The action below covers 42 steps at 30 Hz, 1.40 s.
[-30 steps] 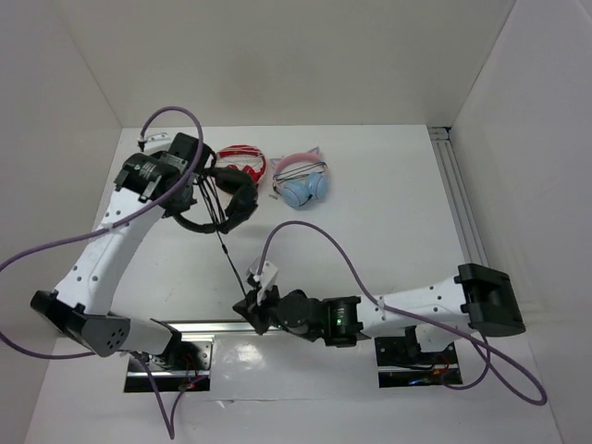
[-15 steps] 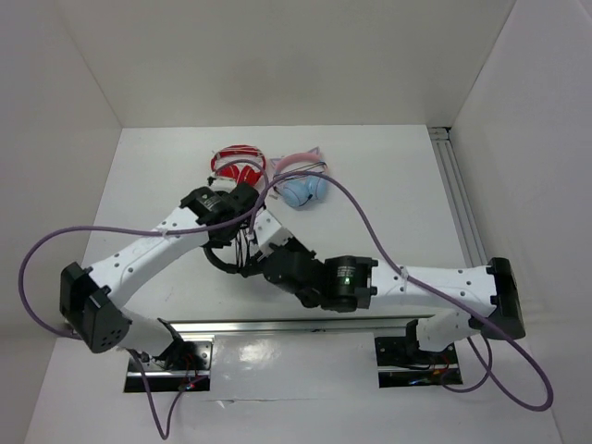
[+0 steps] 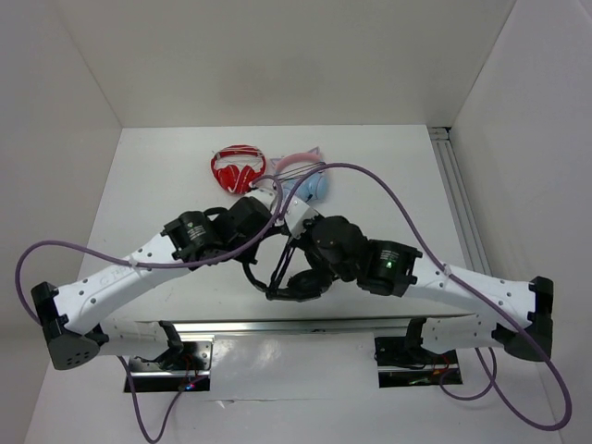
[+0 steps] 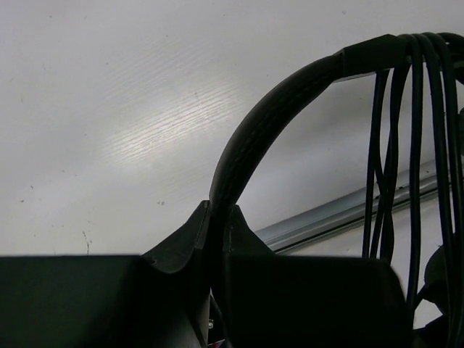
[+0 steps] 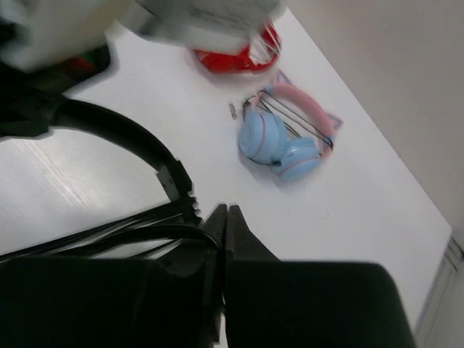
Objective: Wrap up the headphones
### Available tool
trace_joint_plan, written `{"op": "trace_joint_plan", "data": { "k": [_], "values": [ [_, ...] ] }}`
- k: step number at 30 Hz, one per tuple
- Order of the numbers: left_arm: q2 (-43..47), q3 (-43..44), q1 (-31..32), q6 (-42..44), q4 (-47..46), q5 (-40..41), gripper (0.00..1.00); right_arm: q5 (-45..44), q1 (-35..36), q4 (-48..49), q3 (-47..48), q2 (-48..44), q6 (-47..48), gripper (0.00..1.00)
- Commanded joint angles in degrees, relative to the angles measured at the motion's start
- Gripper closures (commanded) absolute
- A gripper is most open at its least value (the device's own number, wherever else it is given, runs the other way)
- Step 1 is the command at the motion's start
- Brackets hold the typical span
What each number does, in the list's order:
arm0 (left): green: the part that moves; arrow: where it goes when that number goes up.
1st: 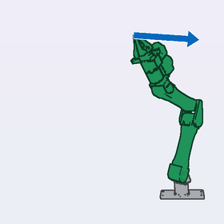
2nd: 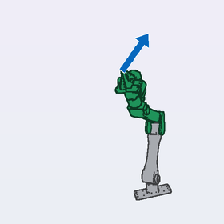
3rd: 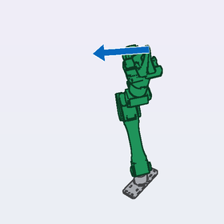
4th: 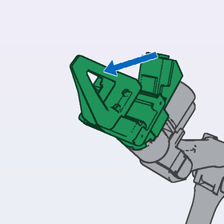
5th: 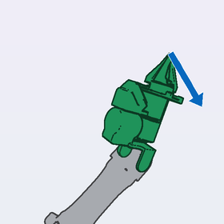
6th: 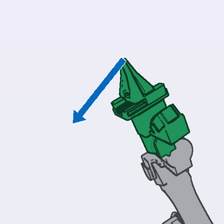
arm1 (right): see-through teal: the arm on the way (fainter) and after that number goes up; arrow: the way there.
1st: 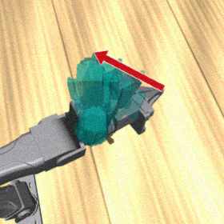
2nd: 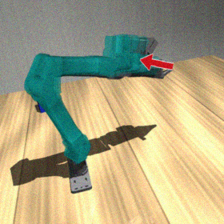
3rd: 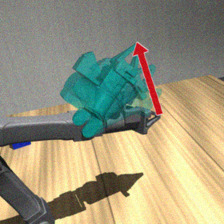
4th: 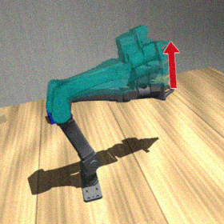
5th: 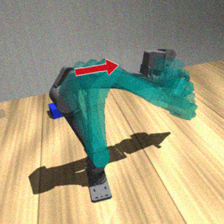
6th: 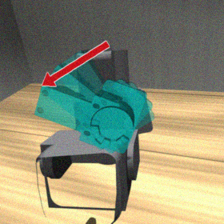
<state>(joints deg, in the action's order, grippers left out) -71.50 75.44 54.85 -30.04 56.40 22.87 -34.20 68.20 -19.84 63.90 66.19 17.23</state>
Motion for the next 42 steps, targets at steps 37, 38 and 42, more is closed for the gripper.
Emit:
{"op": "trace_joint_plan", "data": {
  "k": [37, 38, 42],
  "values": [
    [3.38, 10.69, -18.64, 13.07, 4.78, -30.68, 1.0, 22.43, -31.72, 6.48, -2.39, 3.41, -10.63, 0.0],
    [3.39, 10.0, -19.25, 13.08, 4.77, -32.09, 1.0, 22.42, -31.73, 6.48, -2.38, 4.02, -11.25, 0.0],
    [4.0, 9.46, -19.78, 13.69, 3.98, -37.28, 1.0, 21.8, -34.97, 4.64, 0.78, 5.96, -14.68, 0.0]
  ]
}}
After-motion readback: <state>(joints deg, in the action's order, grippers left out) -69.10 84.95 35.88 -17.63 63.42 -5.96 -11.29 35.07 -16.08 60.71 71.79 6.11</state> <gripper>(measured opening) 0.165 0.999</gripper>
